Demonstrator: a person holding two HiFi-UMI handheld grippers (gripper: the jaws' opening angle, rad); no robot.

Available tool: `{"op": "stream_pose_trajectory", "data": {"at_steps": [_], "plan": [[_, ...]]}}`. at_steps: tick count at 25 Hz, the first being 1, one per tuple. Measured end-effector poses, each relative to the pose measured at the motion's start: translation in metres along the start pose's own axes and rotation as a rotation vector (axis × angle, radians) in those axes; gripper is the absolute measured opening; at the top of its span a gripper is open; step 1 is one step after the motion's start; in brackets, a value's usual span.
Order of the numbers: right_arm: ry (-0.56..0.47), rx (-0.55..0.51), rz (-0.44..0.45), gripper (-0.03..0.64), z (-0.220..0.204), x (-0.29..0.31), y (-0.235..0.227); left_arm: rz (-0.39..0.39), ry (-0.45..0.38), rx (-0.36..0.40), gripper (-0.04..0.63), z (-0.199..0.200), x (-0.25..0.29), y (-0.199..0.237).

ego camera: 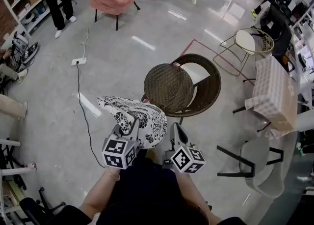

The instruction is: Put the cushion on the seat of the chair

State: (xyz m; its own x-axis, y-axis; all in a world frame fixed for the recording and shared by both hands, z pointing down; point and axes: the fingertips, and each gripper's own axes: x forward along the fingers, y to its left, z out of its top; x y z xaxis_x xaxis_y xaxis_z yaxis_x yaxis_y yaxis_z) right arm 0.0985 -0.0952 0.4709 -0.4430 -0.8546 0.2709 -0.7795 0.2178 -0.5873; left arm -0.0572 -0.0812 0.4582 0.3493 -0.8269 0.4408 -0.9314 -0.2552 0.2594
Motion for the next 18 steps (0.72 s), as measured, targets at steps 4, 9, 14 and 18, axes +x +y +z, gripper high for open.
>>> {"op": "stream_pose_trajectory", "data": {"at_steps": [4,9,14,18], "plan": [[-0.017,0.009,0.013,-0.003,0.014,0.017,0.003,-0.026,-0.019,0.01,0.025,0.028,0.021,0.008],[-0.034,0.017,-0.012,-0.003,0.034,0.039,-0.009,-0.082,-0.012,0.027,0.025,0.057,0.065,0.007],[-0.049,0.037,-0.06,-0.003,0.056,0.066,-0.031,-0.155,0.017,0.047,0.025,0.078,0.117,0.0],[-0.056,0.052,-0.112,-0.003,0.073,0.09,-0.051,-0.218,0.047,0.048,0.025,0.091,0.161,-0.004]]}}
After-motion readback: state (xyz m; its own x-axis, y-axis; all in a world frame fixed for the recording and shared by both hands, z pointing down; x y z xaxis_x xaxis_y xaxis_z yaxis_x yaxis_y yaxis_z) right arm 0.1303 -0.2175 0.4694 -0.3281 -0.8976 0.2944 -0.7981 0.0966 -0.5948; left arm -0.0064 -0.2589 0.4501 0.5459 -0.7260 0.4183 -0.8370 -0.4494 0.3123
